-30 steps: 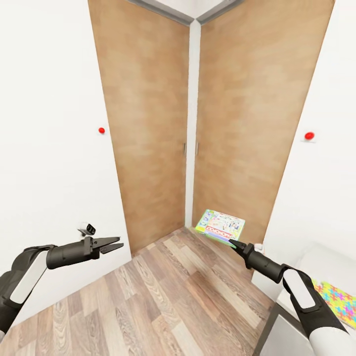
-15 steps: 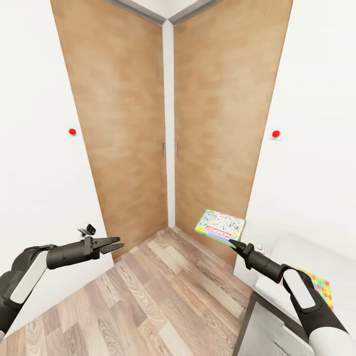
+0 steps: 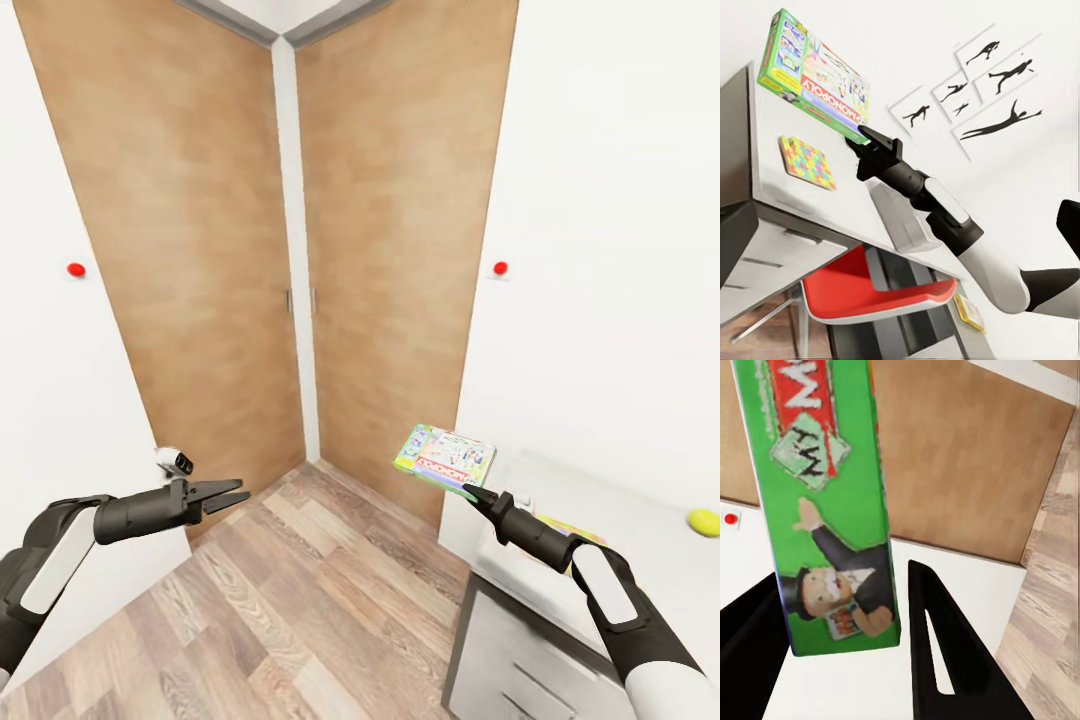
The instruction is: Put all the toys in the child's room - the three board games (two on the bed and one on the table), the two jigsaw puzzles on the table, and the tennis ball on the table - inside the toy box on the table in the child's room.
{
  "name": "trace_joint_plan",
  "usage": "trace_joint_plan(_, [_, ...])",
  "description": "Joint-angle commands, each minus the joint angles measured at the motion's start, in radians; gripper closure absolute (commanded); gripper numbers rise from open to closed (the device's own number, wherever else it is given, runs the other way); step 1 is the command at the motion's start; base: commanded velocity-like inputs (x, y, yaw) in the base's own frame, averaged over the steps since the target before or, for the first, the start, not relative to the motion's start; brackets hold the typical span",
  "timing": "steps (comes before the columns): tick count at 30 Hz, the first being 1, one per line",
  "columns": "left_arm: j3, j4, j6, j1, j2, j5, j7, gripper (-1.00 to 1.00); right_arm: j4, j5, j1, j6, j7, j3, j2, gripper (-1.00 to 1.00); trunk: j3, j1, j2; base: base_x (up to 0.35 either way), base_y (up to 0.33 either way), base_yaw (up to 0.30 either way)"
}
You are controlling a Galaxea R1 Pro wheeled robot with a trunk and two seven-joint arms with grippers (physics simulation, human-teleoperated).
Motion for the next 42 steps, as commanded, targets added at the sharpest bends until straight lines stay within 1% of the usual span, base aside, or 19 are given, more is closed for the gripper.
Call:
trace_joint_plan(1, [-0.002,0.0,0.005,-0.001,0.001,0.002,-0.002,-1.0,0.0,-0.007,-0.001,0.008,0.002,-0.003,0.001,1.0,-0.002,0.0,-0.002,0.0,0.0,-0.275])
trace_joint_plan(42, [-0.002,0.0,0.005,-0.001,0.001,0.001,0.0,-1.0,0.0,-0.007,-0.002,0.008,0.002,-0.003,0.001,1.0,-0.002,0.0,-0.002,0.0,0.0,-0.275])
